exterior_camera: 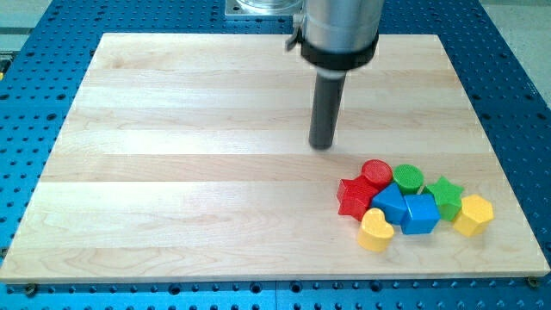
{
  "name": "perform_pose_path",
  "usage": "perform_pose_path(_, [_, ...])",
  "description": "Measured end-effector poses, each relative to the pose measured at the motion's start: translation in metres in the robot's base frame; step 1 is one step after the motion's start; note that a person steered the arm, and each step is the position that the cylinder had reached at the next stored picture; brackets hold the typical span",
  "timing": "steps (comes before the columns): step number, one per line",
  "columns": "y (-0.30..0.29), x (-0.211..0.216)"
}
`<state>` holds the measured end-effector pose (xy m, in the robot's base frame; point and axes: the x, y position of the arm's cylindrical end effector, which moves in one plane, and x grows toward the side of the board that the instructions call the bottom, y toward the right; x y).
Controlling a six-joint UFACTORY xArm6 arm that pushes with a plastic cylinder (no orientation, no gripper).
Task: Move your hand close to the heart
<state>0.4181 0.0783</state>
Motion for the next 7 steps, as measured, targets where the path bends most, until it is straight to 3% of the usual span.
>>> perform_pose_path(2, [0.156,-0.005])
perform_pose_path(3, [0.193,0.035])
perform_pose_path(7, [0.214,0.181])
